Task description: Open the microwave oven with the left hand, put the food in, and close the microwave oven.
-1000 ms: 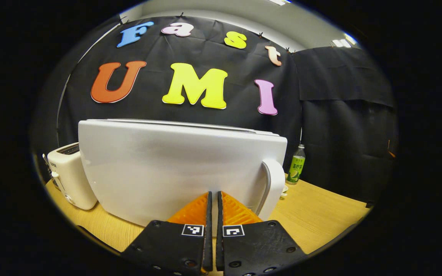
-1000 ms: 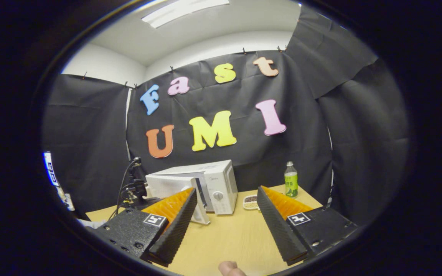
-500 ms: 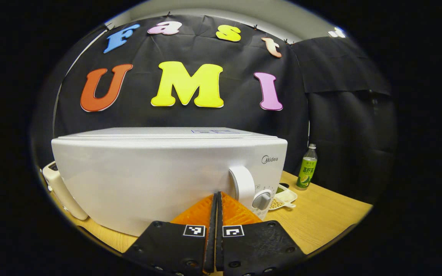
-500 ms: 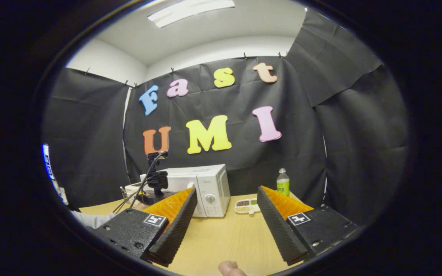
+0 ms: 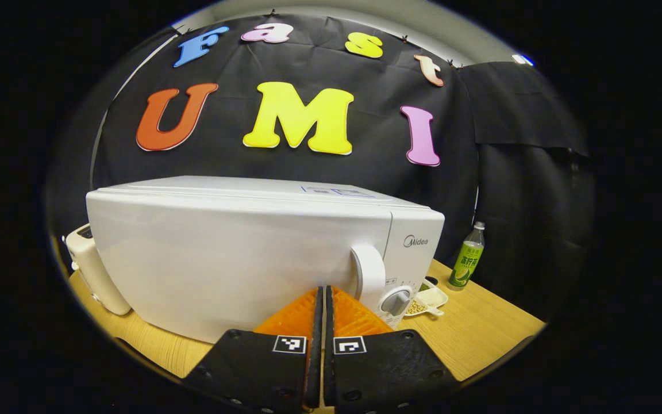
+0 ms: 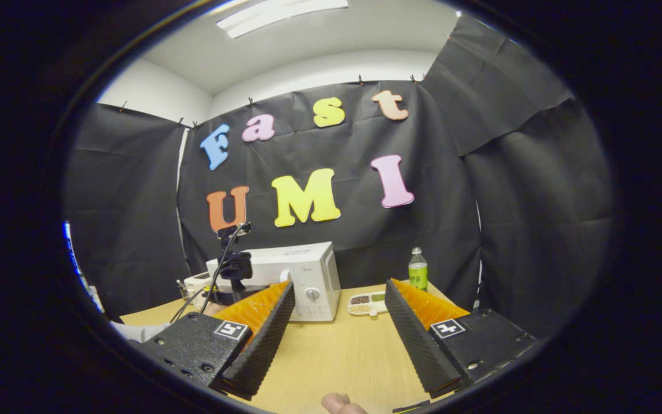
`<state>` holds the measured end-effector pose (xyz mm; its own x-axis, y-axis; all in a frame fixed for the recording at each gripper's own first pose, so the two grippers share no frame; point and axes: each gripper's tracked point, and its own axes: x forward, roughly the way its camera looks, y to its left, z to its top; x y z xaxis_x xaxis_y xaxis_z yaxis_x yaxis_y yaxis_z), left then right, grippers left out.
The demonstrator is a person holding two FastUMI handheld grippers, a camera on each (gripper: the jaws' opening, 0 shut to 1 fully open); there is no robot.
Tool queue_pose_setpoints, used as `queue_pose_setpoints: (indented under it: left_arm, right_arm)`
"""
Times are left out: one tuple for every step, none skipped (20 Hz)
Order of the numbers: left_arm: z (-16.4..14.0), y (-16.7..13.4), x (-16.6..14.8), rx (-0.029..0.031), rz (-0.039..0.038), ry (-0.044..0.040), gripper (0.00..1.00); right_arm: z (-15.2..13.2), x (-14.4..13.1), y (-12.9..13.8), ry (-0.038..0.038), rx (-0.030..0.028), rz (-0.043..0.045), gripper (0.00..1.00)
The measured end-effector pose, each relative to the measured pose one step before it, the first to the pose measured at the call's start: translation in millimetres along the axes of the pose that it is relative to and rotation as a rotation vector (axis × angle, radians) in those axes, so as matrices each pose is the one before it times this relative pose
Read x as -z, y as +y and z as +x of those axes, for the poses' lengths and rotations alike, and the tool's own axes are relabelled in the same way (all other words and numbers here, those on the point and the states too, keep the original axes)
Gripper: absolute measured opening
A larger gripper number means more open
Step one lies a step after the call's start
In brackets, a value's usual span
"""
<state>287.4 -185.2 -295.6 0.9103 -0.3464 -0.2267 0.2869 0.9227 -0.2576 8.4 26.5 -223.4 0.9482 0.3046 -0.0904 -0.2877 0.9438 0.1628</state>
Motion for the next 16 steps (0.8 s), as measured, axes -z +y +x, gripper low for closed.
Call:
queue_pose_setpoints:
  left_arm:
    - [-6.09, -0.95, 0.35, 0.00202, -0.00581, 0.00189, 0.04]
    - [-6.43, -0.18, -1.32, -0.00090, 0.00000, -0.00733, 0.04]
    - [-6.21, -0.06, -0.94, -0.00144, 0.00393, -0.00566, 0.04]
    - [-5.84, 3.24, 1.05, -0.01659, 0.01286, 0.00534, 0.04]
    - [-3.14, -1.94, 2.64, 0.00308, 0.00027, 0.00516, 0.04]
    - [-9.79, -8.12, -0.41, 0.02524, -0.00841, 0.01856, 0.17]
    - [-9.95, -6.58, -1.25, 0.02201, -0.00560, 0.00647, 0.47]
    - [-10.21, -3.68, -3.65, 0.00801, 0.00250, -0.00528, 0.77]
    - [-9.05, 0.23, -6.45, -0.01302, 0.01109, -0.01251, 0.94]
    - [-12.26, 4.24, -5.29, -0.03706, 0.02255, -0.00718, 0.96]
    - [-11.29, 5.07, -6.57, -0.03858, 0.02641, -0.00731, 0.96]
    - [-11.49, 1.42, -6.02, -0.02811, 0.02162, -0.00190, 0.96]
    - [-13.93, 0.26, -5.77, -0.01707, 0.01090, -0.00453, 0.84]
    - [-14.70, 0.13, -9.37, -0.01215, 0.00338, -0.01191, 0.96]
    - [-14.82, 0.00, -5.11, -0.00963, 0.00263, 0.00352, 0.95]
    - [-13.46, -0.13, -6.56, -0.00764, 0.00171, -0.00432, 0.96]
  right_arm:
    - [-1.54, -1.86, 1.08, 0.00145, 0.00429, -0.00028, 0.91]
    - [-2.75, -1.72, 2.29, -0.00107, 0.00328, 0.00100, 1.00]
    - [-2.05, -1.60, 1.50, 0.00198, 0.00347, 0.00236, 1.00]
    - [-1.61, 1.39, 2.24, 0.00861, 0.00299, -0.00132, 0.91]
    - [-2.67, -1.06, 2.09, 0.00857, 0.00279, -0.00525, 1.00]
    - [-3.16, -2.62, 1.42, 0.00080, 0.00434, -0.00481, 1.00]
    - [-3.20, -3.54, 0.96, -0.00312, 0.00691, -0.00477, 1.00]
    - [-2.67, -3.27, 0.20, -0.00648, 0.00904, -0.00461, 1.00]
    - [-2.13, -3.61, -0.17, -0.00427, 0.01148, -0.00594, 1.00]
    - [-0.62, -1.08, -0.70, -0.00051, 0.01278, -0.00627, 0.90]
    - [-0.40, -0.66, -0.71, 0.00523, 0.01253, -0.00559, 0.90]
    - [-1.39, -0.98, -0.15, 0.00632, 0.01131, -0.00107, 0.90]
    - [-0.90, -1.11, 0.45, 0.00570, 0.00771, 0.00166, 0.90]
    - [-1.34, -1.19, -0.21, 0.00545, 0.00643, 0.00183, 0.90]
    - [-0.47, -2.78, -0.84, 0.00510, 0.00968, 0.00311, 0.90]
    - [-0.38, -2.86, -1.33, 0.00314, 0.01093, 0.00802, 0.90]
